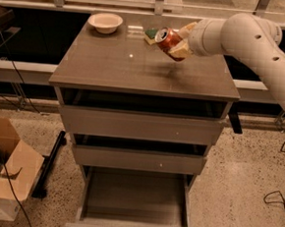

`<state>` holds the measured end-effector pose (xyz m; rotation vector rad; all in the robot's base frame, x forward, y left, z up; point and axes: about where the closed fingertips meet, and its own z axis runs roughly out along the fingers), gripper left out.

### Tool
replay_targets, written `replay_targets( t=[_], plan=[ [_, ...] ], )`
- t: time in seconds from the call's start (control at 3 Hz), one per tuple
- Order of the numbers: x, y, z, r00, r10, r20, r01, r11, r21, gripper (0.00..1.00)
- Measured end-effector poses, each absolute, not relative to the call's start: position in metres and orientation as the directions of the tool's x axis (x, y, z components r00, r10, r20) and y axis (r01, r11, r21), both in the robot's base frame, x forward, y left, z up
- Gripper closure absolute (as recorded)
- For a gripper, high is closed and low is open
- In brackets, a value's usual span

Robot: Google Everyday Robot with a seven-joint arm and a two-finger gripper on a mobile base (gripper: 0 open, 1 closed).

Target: Pick coke can from bottom drawer and place on counter

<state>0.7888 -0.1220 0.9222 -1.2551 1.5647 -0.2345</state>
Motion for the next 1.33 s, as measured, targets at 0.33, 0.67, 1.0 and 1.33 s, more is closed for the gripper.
replay_targets(
  t=[0.33,0.67,1.0,1.33],
  plan=[
    [0.793,-0.122,0.903,0.12,-0.81,-0.574,-0.579,0.412,-0.703,0.5],
    [0.792,-0.121,0.888,0.118,-0.826,-0.551,-0.577,0.394,-0.716,0.27],
    [0.787,-0.118,0.877,0.101,-0.811,-0.576,-0.608,0.408,-0.681,0.04],
    [0.787,-0.117,0.876,0.1,-0.81,-0.578,-0.611,0.408,-0.678,0.0]
  ],
)
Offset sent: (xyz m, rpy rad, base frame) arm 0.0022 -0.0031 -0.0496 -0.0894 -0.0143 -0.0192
